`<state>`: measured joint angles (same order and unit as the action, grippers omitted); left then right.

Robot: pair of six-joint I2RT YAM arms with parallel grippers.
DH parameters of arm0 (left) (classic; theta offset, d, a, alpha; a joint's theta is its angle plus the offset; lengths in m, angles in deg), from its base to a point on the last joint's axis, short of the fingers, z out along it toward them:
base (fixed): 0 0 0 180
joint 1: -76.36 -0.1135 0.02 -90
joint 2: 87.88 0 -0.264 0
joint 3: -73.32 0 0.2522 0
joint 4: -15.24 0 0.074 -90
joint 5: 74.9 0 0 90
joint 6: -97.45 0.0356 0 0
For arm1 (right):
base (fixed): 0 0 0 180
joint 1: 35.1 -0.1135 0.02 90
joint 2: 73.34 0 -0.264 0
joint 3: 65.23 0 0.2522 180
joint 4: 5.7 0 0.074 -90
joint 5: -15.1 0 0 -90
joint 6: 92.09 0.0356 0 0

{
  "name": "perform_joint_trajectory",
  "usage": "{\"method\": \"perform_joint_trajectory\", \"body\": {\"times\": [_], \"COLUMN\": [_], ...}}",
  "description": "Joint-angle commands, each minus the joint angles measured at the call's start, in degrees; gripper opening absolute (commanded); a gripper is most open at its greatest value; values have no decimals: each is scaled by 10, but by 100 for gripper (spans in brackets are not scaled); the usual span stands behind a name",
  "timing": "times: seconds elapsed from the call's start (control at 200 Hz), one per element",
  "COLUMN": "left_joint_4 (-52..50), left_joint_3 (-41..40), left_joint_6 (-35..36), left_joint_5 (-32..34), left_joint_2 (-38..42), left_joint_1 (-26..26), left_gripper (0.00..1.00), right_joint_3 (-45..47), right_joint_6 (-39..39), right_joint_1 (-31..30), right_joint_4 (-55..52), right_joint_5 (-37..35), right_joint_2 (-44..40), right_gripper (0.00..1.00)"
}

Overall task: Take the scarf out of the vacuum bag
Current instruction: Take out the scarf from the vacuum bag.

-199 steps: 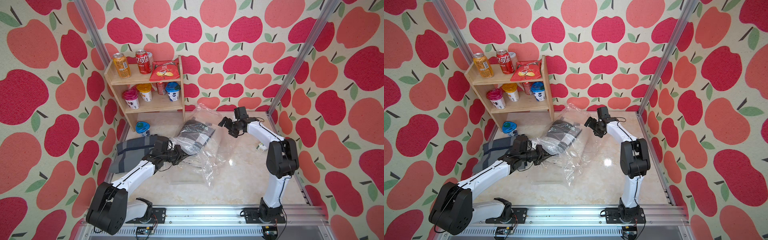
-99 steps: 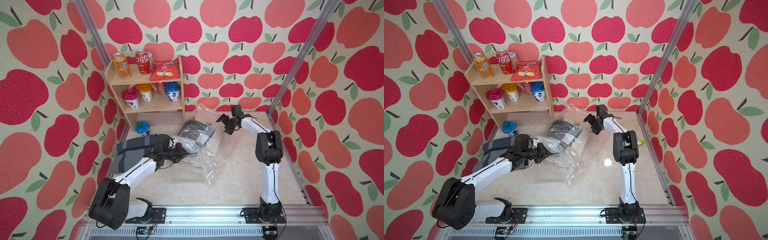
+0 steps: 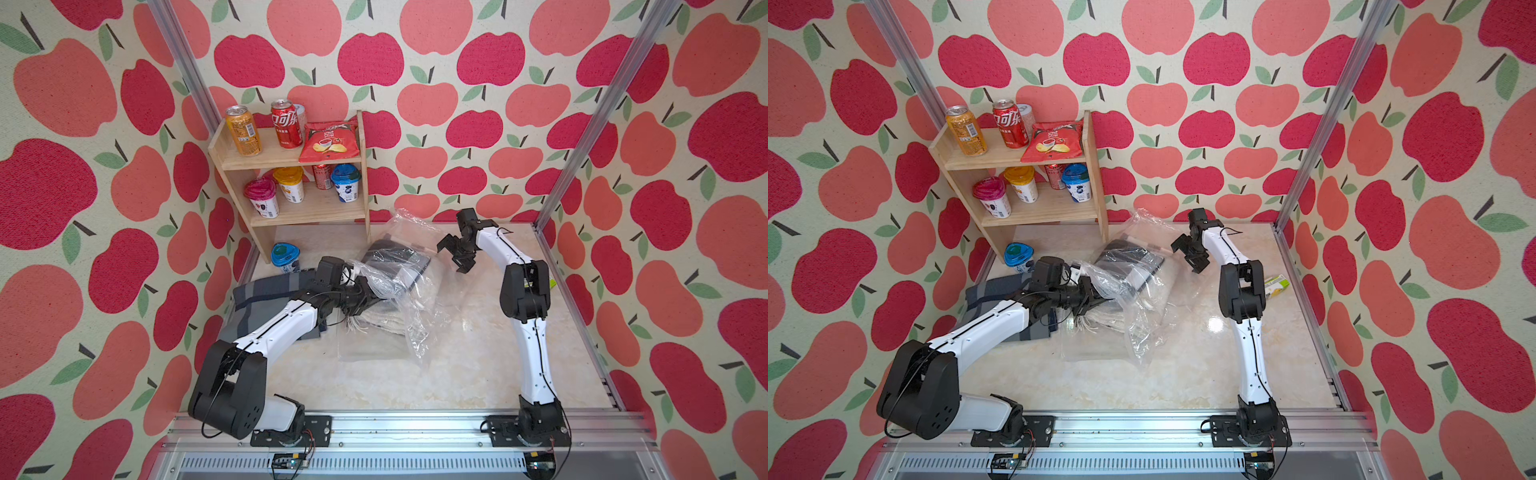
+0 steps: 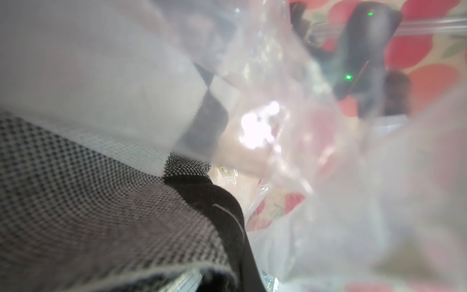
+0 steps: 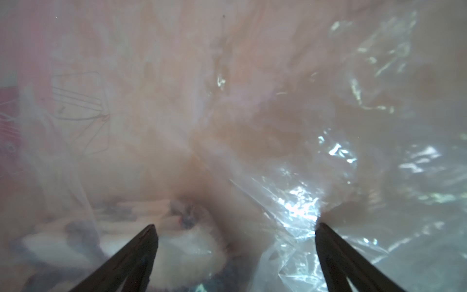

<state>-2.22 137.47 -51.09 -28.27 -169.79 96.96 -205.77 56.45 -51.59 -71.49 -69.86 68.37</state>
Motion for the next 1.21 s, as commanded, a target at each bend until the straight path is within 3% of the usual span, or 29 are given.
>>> {"method": "perform_joint_trajectory", "body": {"times": [0.0,0.15,0.38,0.635,1.2], "left_joint_4": [0,-6,-26,-123,-272], "left_joint_3": [48,91,118,121,68], "left_joint_6": [39,48,55,91,154], "left_joint_5": [-26,-42,-58,-46,-55], "left_joint_2": [-27,-64,-71,4,156], "left_joint_1": [-6,-4,20,41,13], "left_gripper": [0,0,0,0,0], "right_joint_3": [-40,-24,39,53,48], "right_joint_6": [25,54,71,93,118], "right_joint_1": [1,18,54,73,76], "right_joint_4": [-133,-165,-151,-154,-159], "right_joint_5": [-94,-131,-123,-109,-107], "right_joint_2": [42,46,29,29,34], "right_gripper": [100,100,100,100,100]}}
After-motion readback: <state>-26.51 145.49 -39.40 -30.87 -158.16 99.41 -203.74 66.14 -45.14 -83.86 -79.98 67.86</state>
